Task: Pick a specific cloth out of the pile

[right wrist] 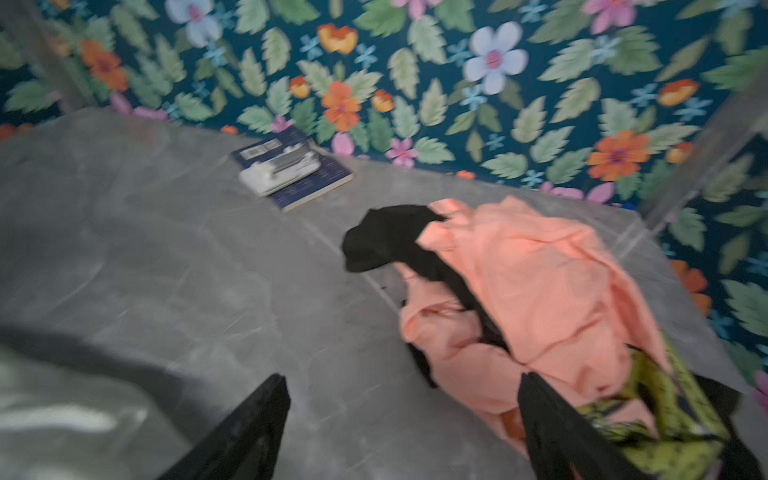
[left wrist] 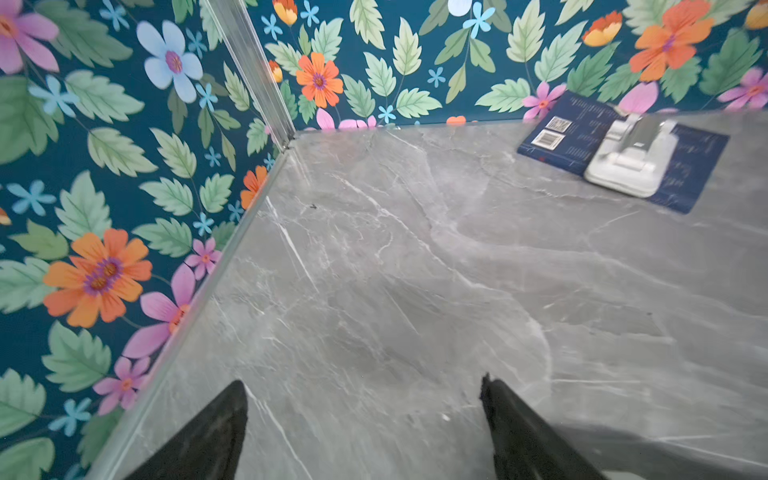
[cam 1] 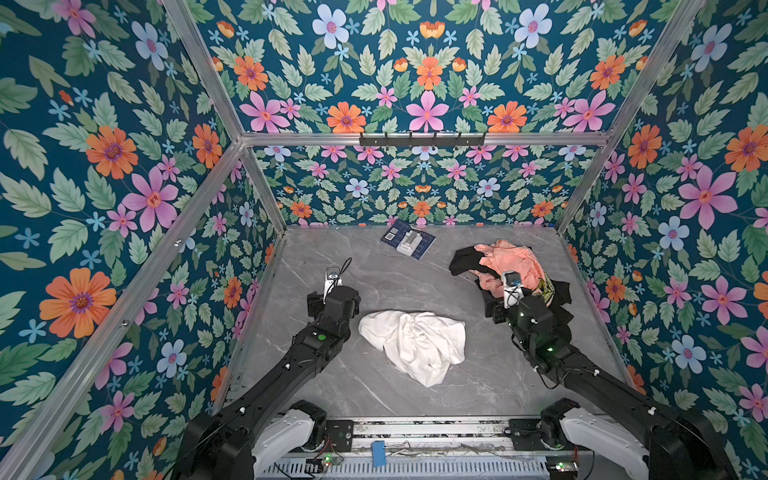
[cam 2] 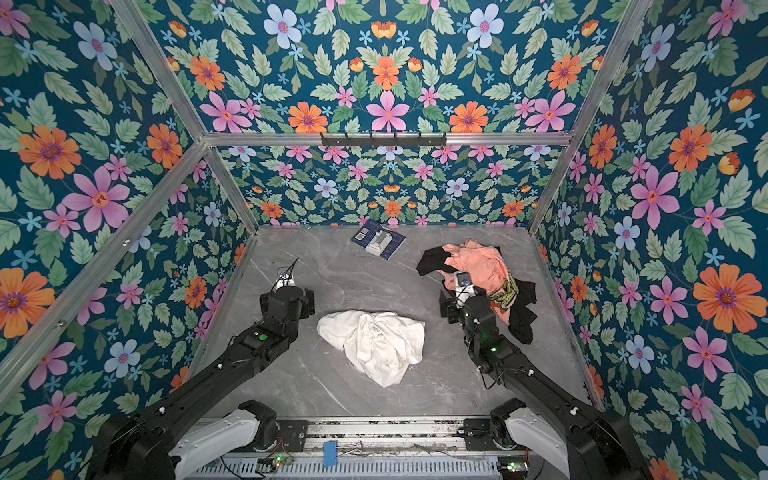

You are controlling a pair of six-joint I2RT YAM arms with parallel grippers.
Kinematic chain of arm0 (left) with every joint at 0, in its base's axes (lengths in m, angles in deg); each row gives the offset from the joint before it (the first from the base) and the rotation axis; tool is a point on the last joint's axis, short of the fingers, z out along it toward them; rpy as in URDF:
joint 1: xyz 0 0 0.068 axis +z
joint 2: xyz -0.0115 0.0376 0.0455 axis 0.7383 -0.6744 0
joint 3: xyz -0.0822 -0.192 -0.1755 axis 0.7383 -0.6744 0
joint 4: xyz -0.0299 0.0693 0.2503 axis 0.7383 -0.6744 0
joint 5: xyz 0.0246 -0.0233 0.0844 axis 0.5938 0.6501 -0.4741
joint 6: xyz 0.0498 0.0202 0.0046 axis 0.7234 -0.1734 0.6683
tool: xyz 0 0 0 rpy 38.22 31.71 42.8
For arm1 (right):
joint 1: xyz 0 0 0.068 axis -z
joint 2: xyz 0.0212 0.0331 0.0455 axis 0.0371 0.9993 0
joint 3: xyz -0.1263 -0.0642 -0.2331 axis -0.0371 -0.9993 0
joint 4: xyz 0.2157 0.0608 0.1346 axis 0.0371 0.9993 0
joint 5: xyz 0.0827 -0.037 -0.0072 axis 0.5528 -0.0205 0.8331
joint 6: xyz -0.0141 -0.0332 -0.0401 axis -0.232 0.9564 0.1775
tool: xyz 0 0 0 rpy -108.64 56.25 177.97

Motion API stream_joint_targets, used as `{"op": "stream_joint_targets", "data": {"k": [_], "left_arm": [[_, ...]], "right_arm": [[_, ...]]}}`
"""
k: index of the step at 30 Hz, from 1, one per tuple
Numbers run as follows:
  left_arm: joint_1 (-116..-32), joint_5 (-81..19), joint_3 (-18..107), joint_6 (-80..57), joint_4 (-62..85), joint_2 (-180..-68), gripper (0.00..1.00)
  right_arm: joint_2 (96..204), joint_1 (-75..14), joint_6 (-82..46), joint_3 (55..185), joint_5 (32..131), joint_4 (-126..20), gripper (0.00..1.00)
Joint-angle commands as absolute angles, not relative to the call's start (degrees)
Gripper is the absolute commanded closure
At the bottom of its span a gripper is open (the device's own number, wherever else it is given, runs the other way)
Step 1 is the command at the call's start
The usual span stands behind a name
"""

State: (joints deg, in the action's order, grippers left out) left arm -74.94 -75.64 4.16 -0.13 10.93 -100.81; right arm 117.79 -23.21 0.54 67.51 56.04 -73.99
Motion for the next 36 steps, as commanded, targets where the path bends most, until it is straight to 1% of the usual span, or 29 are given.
{"op": "stream_joint_targets", "data": {"k": [1,3,5,11,13,14,15,16,17,18,19,20,21,22,23,24,25,26,28,29,30,31,36], "left_arm": [[-73.26,-75.59,-2.20,15.33,33.72,-100.67,0.09],[-69.52,-70.57,-5.06,15.41,38.19,-101.76,0.07],[-65.14,-67.88,-5.26,11.29,39.34,-104.86,0.07],[-58.16,-65.52,-6.11,9.98,49.86,-116.40,0.08],[-55.94,-63.42,-7.41,9.80,54.77,-119.51,0.08],[-54.79,-62.77,-8.65,9.00,58.51,-121.39,0.08],[-53.41,-61.42,-10.36,9.18,65.50,-123.29,0.07],[-52.66,-59.00,-11.31,9.06,68.94,-124.06,0.06],[-50.53,-53.82,-10.68,7.03,66.44,-124.03,0.10],[-48.79,-50.06,-10.35,3.73,67.20,-124.51,0.12],[-47.80,-47.88,-12.34,2.89,74.70,-126.83,0.10],[-47.17,-47.79,-12.71,1.70,77.19,-129.98,0.11],[-46.68,-48.80,-12.99,1.75,83.57,-134.28,0.08],[-47.26,-47.79,-12.69,2.87,82.18,-134.73,0.04],[-47.55,-48.15,-11.76,2.59,77.52,-133.19,0.00],[-47.59,-48.22,-12.24,2.92,81.18,-133.90,0.00],[-47.59,-48.33,-13.16,3.16,84.36,-134.72,0.00],[-47.59,-50.27,-13.67,1.96,83.21,-133.90,0.00],[-47.59,-50.29,-13.46,2.51,84.16,-134.45,0.00],[-48.04,-49.11,-12.67,3.39,81.49,-134.24,0.00],[-48.14,-45.31,-11.14,5.07,78.29,-134.12,0.00],[-48.14,-44.04,-10.90,5.37,79.31,-134.39,0.00],[-47.59,-42.20,-10.15,4.99,77.67,-134.57,0.00]], "right_arm": [[116.90,-17.50,0.14,65.40,55.49,-75.63,0.12],[118.96,-15.24,2.65,63.57,54.17,-78.24,0.12],[121.75,-13.85,3.17,62.55,53.57,-81.65,0.12],[133.52,-13.38,5.22,60.95,52.54,-96.97,0.12],[138.46,-12.46,4.19,61.29,52.05,-99.57,0.13],[141.41,-11.56,3.59,60.45,53.04,-103.63,0.13],[143.15,-11.02,3.99,59.24,52.44,-109.38,0.05],[142.18,-10.53,2.37,58.91,52.24,-108.64,0.04],[140.51,-8.21,0.91,59.02,57.47,-104.49,0.01],[140.90,-4.86,0.14,58.78,66.13,-104.01,0.01],[143.18,-3.21,-0.64,58.39,69.00,-106.63,0.01],[146.46,-2.85,-1.00,58.21,67.40,-112.48,0.01],[145.53,-2.87,-1.37,58.93,67.28,-110.92,0.01],[143.34,-2.88,-2.32,60.22,67.11,-103.23,0.01],[145.11,-2.82,-2.17,60.45,66.57,-104.86,0.01],[145.73,-2.77,-1.78,59.49,65.71,-109.03,0.01],[144.41,-3.08,-2.06,59.48,65.02,-106.51,0.01],[143.90,-2.77,-2.38,60.58,66.19,-103.74,0.01],[144.35,-1.88,-2.80,61.37,68.07,-102.83,0.01],[144.07,-1.78,-2.91,61.70,68.42,-101.58,0.01],[144.43,-1.68,-2.97,61.65,68.69,-102.14,0.01],[144.38,-1.55,-3.04,61.70,68.81,-102.05,0.01],[144.39,-1.42,-3.00,61.80,69.10,-101.62,0.01]]}}
